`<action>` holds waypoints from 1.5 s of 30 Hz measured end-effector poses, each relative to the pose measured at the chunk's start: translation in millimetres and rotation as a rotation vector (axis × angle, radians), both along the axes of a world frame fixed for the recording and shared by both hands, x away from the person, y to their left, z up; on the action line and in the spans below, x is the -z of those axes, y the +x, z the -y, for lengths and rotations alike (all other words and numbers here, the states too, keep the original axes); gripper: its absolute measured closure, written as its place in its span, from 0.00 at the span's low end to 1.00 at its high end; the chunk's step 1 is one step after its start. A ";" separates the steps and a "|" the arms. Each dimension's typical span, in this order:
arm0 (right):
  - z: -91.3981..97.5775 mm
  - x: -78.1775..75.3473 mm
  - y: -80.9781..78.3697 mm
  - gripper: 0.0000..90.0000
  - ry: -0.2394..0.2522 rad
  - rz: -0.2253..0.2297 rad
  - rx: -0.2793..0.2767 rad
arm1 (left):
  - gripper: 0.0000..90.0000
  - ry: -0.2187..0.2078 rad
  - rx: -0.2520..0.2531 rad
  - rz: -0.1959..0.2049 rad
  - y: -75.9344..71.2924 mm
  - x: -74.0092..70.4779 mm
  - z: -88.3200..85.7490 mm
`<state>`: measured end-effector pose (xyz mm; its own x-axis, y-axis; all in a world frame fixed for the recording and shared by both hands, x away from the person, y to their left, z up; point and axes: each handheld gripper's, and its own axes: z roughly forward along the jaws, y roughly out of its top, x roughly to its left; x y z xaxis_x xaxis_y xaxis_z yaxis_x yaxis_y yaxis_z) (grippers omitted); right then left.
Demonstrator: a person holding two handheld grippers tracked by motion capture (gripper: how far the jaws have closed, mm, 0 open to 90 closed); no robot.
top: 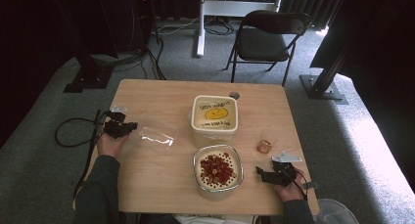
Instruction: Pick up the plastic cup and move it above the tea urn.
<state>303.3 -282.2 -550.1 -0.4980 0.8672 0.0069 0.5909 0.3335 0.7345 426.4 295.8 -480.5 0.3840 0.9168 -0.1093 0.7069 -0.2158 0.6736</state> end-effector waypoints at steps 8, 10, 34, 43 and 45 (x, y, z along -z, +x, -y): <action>0.0 0.0 0.1 0.23 0.000 0.001 0.000 | 0.98 -0.079 -0.022 0.060 -4.0 -25.6 3.4; 0.0 0.0 0.0 0.23 0.000 0.001 0.000 | 0.98 -0.076 -0.019 0.086 -4.6 -35.9 8.0; 0.1 0.0 0.1 0.23 0.000 0.001 0.000 | 0.98 -0.148 -0.006 0.278 1.3 -138.8 45.7; 0.1 0.0 0.1 0.23 0.001 0.001 0.000 | 0.97 -0.111 0.092 0.306 14.5 -159.2 109.5; 0.1 0.0 0.1 0.23 0.001 0.001 0.000 | 0.97 -0.101 0.110 0.306 17.7 -159.8 122.8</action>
<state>303.4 -282.2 -550.0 -0.4978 0.8672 0.0068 0.5902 0.3330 0.7353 444.1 172.9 -320.7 0.5089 0.8586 -0.0622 0.4452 -0.2007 0.8726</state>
